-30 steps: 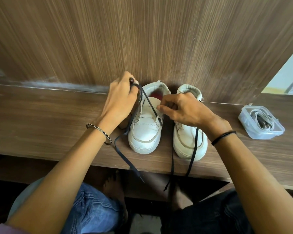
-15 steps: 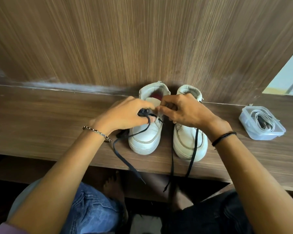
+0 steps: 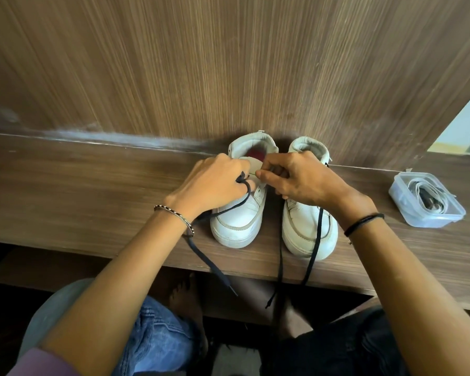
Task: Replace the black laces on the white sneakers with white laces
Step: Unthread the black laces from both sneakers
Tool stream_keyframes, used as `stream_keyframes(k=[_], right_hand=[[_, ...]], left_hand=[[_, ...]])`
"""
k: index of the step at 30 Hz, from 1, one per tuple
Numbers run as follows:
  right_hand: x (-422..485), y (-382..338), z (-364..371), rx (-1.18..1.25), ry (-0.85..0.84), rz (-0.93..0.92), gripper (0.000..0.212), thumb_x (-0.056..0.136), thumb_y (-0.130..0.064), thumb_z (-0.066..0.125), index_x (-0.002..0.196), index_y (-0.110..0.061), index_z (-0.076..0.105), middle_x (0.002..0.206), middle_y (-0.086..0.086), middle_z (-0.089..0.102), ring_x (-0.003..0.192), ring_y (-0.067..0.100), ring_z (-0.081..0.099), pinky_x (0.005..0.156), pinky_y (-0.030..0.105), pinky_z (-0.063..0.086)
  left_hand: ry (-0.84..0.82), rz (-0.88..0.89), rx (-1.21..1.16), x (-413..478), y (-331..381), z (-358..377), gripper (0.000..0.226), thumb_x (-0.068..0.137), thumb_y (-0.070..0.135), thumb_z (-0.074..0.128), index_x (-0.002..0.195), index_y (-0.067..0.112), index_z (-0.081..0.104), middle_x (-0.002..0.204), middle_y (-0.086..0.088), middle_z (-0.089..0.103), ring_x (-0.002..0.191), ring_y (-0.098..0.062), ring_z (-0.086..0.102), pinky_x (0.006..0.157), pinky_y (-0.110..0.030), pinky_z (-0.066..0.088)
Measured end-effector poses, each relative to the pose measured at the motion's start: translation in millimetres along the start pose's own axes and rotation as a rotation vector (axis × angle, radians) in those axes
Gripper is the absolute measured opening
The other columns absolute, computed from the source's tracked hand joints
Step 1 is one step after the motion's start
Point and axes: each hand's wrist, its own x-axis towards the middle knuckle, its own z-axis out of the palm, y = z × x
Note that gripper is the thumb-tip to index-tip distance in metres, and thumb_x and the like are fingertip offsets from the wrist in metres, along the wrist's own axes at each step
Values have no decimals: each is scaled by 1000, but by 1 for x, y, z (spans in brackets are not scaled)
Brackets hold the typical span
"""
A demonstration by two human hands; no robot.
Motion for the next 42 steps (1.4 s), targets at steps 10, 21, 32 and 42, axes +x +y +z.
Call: stream_keyframes(k=[10, 21, 32, 42], right_hand=[[13, -21, 10, -208, 191, 0, 19, 99, -42, 62, 96, -25, 71, 63, -17, 54, 70, 12, 58, 62, 31, 44], [41, -61, 45, -190, 47, -107, 16, 97, -40, 62, 95, -25, 69, 84, -5, 70, 84, 20, 66, 70, 44, 57], [67, -97, 90, -354, -221, -51, 34, 94, -31, 62, 123, -13, 65, 123, 10, 64, 117, 32, 59, 97, 43, 50], [115, -101, 133, -136, -257, 126, 33, 92, -25, 73, 118, -8, 64, 112, 14, 67, 105, 33, 66, 91, 40, 56]], left_hand=[[-224, -181, -364, -22, -55, -28, 17, 89, 38, 76, 98, 25, 70, 77, 10, 74, 77, -12, 70, 86, -34, 53], [-604, -15, -99, -34, -65, -9, 101, 58, 69, 85, 142, 29, 45, 144, 12, 46, 133, -9, 42, 111, -36, 39], [-163, -310, 215, -40, -92, -17, 24, 89, 7, 60, 75, 18, 45, 98, -4, 38, 113, -33, 53, 114, -41, 25], [76, -392, 149, -28, -121, -15, 32, 88, 5, 67, 111, 26, 74, 112, -7, 69, 115, -30, 61, 100, -38, 38]])
